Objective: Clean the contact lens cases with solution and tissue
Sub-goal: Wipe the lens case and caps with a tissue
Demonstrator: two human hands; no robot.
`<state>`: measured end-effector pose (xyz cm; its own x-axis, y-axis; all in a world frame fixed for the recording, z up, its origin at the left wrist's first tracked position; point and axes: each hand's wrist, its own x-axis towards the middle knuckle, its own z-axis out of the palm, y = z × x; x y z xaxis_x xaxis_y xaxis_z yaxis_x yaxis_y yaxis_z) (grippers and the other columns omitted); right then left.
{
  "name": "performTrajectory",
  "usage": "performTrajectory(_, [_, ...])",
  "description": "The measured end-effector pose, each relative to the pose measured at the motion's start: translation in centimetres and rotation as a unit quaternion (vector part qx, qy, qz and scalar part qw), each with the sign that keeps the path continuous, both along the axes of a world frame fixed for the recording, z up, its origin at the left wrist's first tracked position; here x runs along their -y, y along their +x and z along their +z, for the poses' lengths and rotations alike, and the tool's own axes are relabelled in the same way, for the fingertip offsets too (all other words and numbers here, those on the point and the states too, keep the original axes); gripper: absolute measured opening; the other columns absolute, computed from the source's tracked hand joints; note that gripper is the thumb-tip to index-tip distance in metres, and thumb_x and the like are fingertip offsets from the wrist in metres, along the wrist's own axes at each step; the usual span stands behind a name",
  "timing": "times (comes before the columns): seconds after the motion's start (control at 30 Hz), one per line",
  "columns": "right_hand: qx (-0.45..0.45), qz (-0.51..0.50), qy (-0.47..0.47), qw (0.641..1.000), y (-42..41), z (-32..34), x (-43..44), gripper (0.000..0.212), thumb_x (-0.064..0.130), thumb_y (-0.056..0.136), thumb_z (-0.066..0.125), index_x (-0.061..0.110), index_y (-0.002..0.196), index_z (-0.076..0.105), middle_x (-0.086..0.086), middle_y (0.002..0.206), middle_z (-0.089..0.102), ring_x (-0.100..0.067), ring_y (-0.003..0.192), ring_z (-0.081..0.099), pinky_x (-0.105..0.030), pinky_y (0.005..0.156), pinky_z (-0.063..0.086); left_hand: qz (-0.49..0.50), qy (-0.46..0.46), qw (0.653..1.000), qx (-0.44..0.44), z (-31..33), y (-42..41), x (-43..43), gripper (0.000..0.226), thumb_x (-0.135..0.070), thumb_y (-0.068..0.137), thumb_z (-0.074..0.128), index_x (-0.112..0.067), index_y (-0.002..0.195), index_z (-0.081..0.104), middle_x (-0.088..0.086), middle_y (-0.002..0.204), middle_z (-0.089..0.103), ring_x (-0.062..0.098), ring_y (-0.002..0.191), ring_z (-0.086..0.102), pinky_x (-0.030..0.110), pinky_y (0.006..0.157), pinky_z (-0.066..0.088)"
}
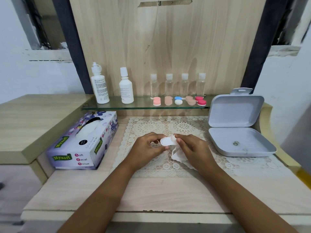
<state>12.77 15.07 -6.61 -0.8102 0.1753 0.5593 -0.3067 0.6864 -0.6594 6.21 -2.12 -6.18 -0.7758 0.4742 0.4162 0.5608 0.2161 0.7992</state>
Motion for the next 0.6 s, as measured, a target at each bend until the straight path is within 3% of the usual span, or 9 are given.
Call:
performTrajectory(0.17, [-0.057,0.012,0.001,0.998,-0.4,-0.39,-0.33,0.016,0.01,0.082,0.068,0.01,0.097,0.073,-0.005,0.087,0.07,-0.004,0.079,0.06,-0.002,0.073,0.039,0.003,0.008,1.0,0.015,-0.29,-0.33,0.0,0.033,-0.024,0.069,0.08,-0.026,0.101,0.072,-0.011,0.09,0.068,0.004,0.091,0.061,0.022,0.081,0.047])
performTrajectory(0.27, [-0.07,0.029,0.013,0.997,-0.44,-0.52,-0.44,0.017,0.02,0.079,0.067,0.012,0.092,0.074,-0.005,0.085,0.071,-0.007,0.077,0.062,-0.008,0.072,0.043,0.003,0.014,1.0,0.022,-0.34,-0.46,0.03,0.035,-0.025,0.068,0.081,-0.024,0.102,0.072,-0.01,0.095,0.069,0.007,0.096,0.062,0.027,0.086,0.049])
performTrajectory(0.47, [-0.096,-0.03,0.053,0.993,-0.56,-0.7,-0.67,0.021,0.023,0.083,0.058,0.01,0.093,0.071,-0.007,0.086,0.067,-0.018,0.076,0.062,-0.017,0.068,0.042,0.004,-0.005,1.0,0.024,-0.39,-0.37,0.05,0.034,-0.023,0.069,0.081,-0.023,0.102,0.073,-0.013,0.097,0.069,0.003,0.096,0.06,0.023,0.087,0.046])
performTrajectory(0.6, [-0.119,-0.047,0.122,0.984,-0.44,-0.94,-0.38,0.014,0.025,0.083,0.064,0.015,0.089,0.071,0.001,0.084,0.057,-0.01,0.066,0.055,-0.021,0.056,0.042,0.009,-0.015,1.0,0.019,-0.49,-0.42,0.02,0.035,-0.025,0.069,0.081,-0.026,0.102,0.072,-0.015,0.099,0.068,0.003,0.099,0.059,0.023,0.088,0.045])
